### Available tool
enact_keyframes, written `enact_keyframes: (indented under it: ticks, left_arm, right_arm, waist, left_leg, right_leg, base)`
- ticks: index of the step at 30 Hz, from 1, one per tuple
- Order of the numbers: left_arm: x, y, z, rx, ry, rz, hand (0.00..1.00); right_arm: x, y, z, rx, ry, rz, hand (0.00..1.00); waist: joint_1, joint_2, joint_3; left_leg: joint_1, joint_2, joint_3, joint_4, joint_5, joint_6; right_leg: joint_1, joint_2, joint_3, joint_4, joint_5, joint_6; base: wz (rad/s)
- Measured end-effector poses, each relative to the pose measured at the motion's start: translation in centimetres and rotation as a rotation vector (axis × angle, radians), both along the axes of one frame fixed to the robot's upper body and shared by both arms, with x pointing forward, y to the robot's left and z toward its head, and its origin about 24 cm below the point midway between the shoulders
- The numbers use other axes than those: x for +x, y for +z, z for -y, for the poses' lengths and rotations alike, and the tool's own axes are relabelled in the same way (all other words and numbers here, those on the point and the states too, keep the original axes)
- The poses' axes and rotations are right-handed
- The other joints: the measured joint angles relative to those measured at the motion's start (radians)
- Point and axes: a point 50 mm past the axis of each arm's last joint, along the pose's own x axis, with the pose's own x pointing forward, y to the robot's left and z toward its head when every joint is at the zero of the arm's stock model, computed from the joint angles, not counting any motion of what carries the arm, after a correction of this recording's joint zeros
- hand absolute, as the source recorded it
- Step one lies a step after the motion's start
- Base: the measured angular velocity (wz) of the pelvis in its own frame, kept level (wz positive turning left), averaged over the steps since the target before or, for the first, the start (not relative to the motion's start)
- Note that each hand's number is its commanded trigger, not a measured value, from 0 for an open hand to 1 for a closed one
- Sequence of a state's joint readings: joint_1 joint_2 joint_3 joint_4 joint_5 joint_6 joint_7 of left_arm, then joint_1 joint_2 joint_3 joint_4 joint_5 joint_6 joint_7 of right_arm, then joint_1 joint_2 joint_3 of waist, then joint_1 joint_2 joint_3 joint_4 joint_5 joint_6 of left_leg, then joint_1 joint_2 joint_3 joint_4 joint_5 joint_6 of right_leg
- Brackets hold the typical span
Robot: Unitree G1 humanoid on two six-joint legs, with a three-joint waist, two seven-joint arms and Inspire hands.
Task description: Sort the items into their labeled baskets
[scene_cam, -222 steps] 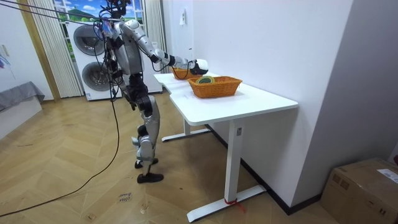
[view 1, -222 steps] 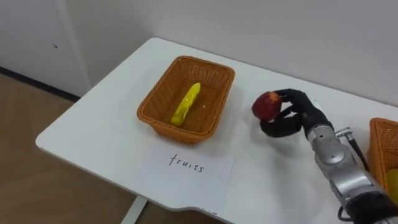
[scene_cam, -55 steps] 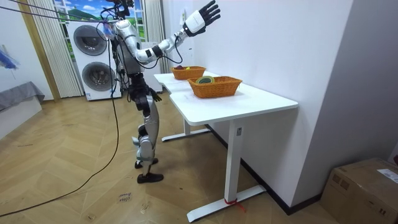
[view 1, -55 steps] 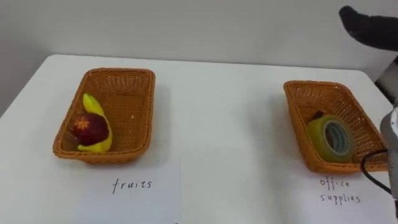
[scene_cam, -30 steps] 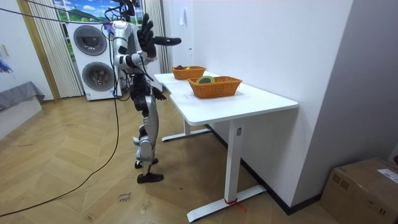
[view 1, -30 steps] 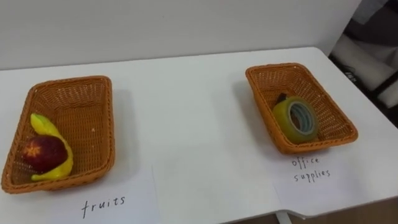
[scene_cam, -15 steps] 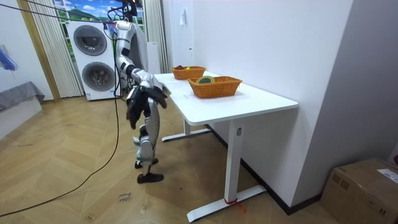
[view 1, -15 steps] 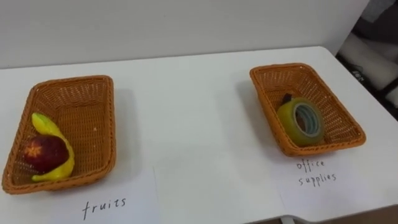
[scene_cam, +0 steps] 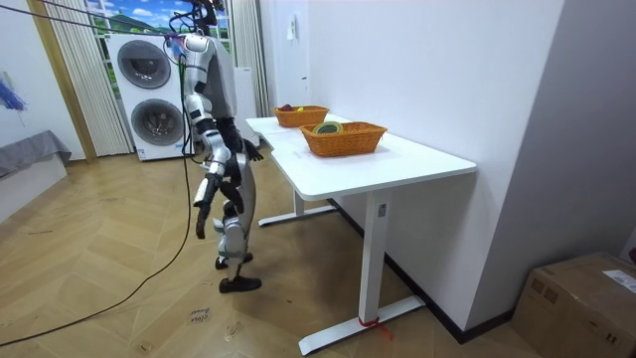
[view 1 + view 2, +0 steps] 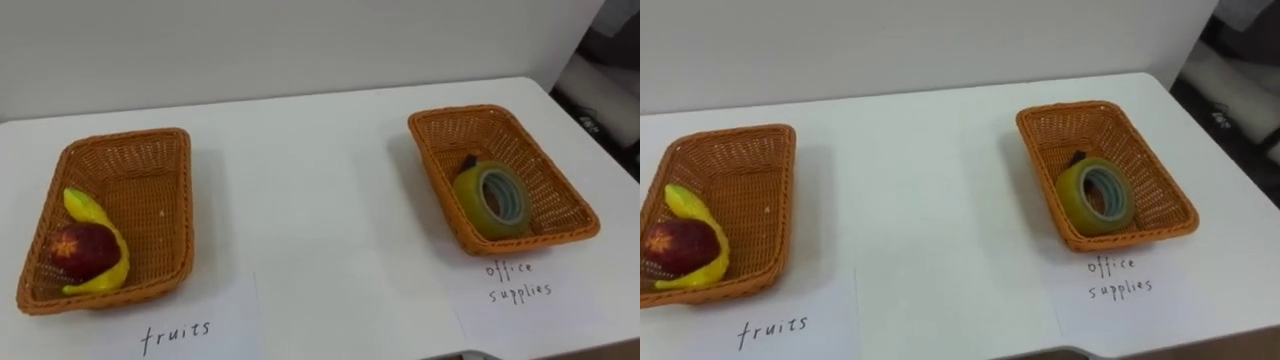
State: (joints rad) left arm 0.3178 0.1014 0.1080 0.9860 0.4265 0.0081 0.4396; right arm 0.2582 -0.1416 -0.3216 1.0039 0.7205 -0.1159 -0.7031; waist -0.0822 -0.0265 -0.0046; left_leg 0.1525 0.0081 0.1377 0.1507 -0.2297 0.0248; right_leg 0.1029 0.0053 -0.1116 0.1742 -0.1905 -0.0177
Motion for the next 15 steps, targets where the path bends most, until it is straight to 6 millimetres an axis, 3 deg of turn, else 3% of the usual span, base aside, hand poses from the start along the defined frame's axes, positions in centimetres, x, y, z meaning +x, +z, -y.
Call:
enact_keyframes:
  ticks: [2, 4, 8, 10, 15]
  left_arm:
    - [-0.6, -0.1, 0.0, -0.013, 0.006, -0.028, 0.0]
    - [-1.2, -0.2, 0.0, -0.019, 0.003, -0.059, 0.0]
    - [-0.9, -0.3, 0.1, -0.04, -0.004, -0.073, 0.0]
    - [-0.4, -0.4, 0.4, -0.053, -0.005, -0.062, 0.0]
    - [-0.4, -0.6, 0.9, -0.074, -0.005, -0.078, 0.0]
  right_arm:
    - [-0.4, -0.8, -0.8, 0.085, 0.11, -0.019, 0.0]
    - [-0.3, -1.6, -2.0, 0.197, 0.327, -0.045, 0.0]
    - [0.4, -2.6, -4.0, 0.355, 0.67, -0.092, 0.0]
    - [1.7, -2.9, -4.9, 0.409, 0.871, -0.121, 0.0]
    - [4.4, -3.0, -6.0, 0.419, 1.159, -0.166, 0.0]
  waist:
    - [0.009, 0.0, -0.0009]
    - [0.013, 0.003, -0.0004]
    - [0.046, 0.007, 0.001]
    - [0.07, 0.011, 0.0019]
    - [0.104, 0.014, 0.0021]
  left_leg:
    - [0.002, 0.0, -0.003, 0.001, 0.0, 0.0]
    - [0.005, -0.002, -0.004, 0.002, 0.0, 0.0]
    - [0.014, 0.0, -0.008, 0.001, -0.002, -0.001]
    - [0.014, 0.0, -0.009, 0.002, -0.003, -0.001]
    - [0.014, -0.002, -0.016, 0.002, -0.003, -0.001]
  right_leg:
    - [0.003, -0.001, -0.004, 0.001, 0.0, 0.0]
    - [0.008, -0.001, -0.006, 0.003, 0.0, 0.0]
    - [0.019, -0.002, -0.015, -0.006, -0.001, -0.001]
    - [0.02, -0.002, -0.02, -0.006, -0.001, -0.001]
    - [0.026, -0.003, -0.031, -0.007, -0.001, -0.001]
  base:
    - [0.05]
    - [0.0]
    - [0.02]
    - [0.0]
    - [0.06]
